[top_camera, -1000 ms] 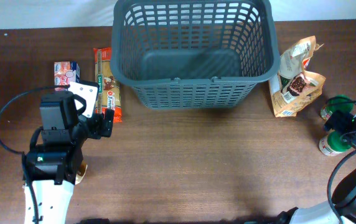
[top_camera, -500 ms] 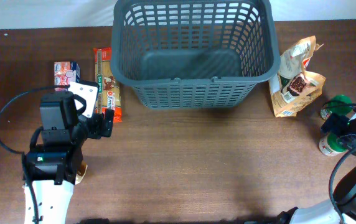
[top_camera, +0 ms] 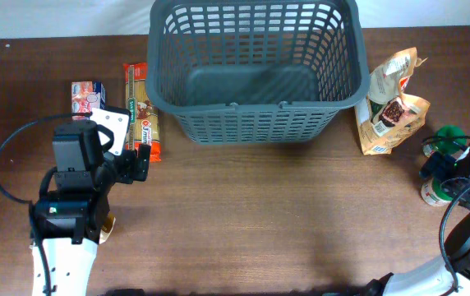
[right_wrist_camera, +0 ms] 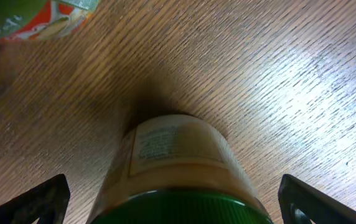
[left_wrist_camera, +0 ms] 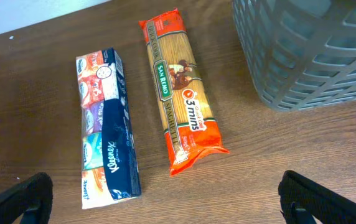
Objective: Pack container
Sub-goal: 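Lower the right gripper and grasp the green-lidded jar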
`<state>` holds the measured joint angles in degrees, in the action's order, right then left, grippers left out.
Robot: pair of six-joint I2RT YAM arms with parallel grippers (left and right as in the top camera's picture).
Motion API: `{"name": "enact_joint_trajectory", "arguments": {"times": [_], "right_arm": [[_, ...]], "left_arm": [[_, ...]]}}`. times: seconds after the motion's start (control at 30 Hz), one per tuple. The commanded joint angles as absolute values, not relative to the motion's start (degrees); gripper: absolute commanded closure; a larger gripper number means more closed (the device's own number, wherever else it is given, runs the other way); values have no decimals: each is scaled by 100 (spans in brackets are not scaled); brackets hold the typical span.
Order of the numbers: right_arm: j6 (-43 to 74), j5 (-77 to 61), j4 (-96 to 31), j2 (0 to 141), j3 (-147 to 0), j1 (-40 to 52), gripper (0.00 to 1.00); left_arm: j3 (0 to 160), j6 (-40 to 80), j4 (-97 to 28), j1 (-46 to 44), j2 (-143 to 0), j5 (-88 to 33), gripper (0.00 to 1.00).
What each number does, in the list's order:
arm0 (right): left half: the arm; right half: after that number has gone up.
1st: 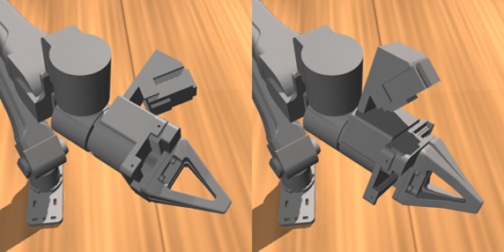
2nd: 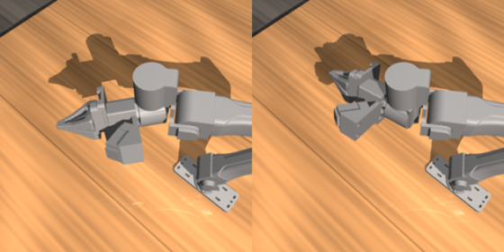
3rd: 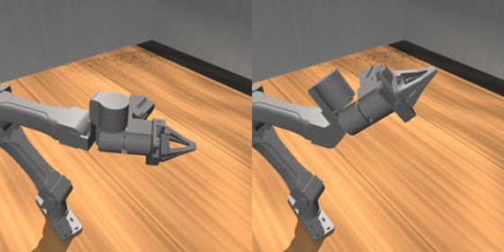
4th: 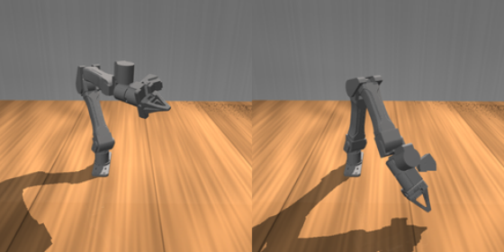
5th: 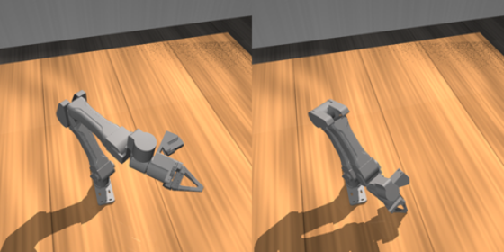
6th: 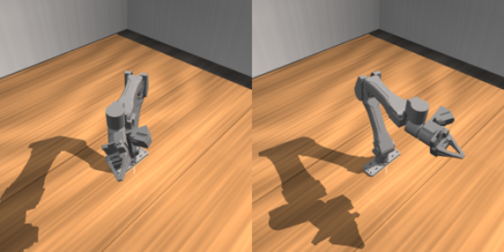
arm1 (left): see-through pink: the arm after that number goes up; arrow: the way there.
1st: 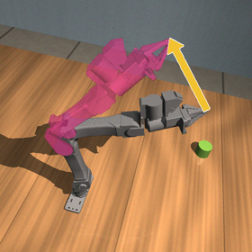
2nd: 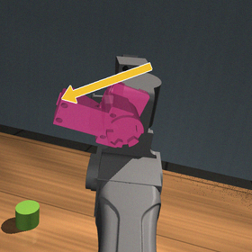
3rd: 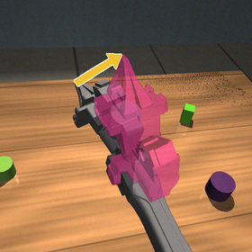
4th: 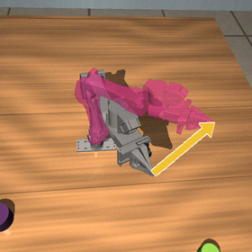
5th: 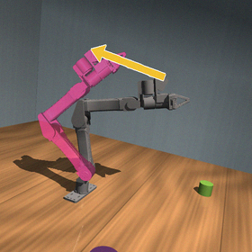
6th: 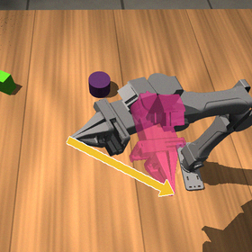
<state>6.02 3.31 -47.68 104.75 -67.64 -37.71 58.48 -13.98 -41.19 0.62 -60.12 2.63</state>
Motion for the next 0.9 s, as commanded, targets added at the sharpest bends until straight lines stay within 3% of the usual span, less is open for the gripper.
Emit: {"name": "enact_joint_trajectory", "arguments": {"times": [0.0, 0.87], "right_arm": [[642, 252, -4751, 10543, -6733, -3756, 1], [644, 193, -4683, 10549, -6729, -3756, 1]], "left_arm": [[5913, -1468, -4123, 91, -6027, 327, 1], [5913, -1468, -4125, 91, -6027, 327, 1]]}}
